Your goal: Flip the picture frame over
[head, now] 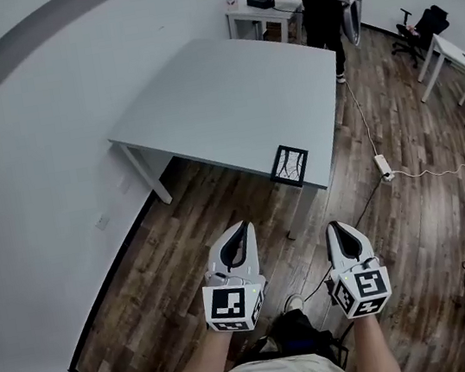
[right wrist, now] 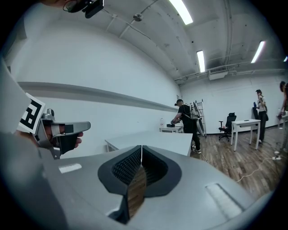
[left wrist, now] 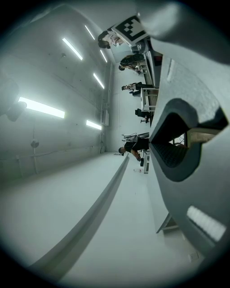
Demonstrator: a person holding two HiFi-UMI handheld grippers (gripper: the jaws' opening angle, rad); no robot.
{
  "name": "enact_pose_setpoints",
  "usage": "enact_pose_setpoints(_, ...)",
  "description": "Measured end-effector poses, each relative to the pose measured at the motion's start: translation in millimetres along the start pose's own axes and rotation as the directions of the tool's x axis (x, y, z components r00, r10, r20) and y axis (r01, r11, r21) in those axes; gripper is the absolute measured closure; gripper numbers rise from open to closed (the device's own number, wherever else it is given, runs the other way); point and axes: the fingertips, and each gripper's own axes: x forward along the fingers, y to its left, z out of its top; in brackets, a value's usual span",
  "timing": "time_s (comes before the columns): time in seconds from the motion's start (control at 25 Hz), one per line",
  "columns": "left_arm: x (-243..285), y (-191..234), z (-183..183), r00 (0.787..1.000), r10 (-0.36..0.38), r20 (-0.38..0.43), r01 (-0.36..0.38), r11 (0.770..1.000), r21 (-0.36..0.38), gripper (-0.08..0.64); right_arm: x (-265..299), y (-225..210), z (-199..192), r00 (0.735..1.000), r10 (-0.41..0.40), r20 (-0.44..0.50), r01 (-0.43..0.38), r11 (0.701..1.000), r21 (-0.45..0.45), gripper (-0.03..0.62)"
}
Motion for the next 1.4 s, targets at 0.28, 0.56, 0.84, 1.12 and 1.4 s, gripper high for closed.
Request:
enact_pose_setpoints(0.28,68,-11,-7,1.0,0.003,-0.016,-0.002,1.0,0.031,0.56,48,-48,-3,1.0,0.029,-0.007,-0.028,0.999,0.036,0.561)
enact_pose_setpoints(0.56,121,-20,-18,0.999,0.039,-0.023,-0.038,0.997,0.065,0.56,89,-93,-14,0.997,0.07,-0.02,-0.068,0.993,0.102,0.561)
enact_pose_setpoints(0.84,144,-18,-39,0.998,0.04,-0.053,-0.037,0.998,0.053,0.56,119,-99,-34,0.992,0.112,-0.056,-0.1,0.977,0.186,0.561)
enact_pose_setpoints(1.12,167,-4,-53,0.998,0.012,-0.062,-0.01,1.0,0.025,0.56,150,-83,-77,0.985,0.154,-0.081,-0.108,0.906,0.41,0.538)
enact_pose_setpoints(1.4,179,6,-86,0.991,-0.044,-0.125,0.047,0.999,0.026,0.56,187,-76,-135,0.989,0.146,-0.028,-0.069,0.617,0.784,0.477)
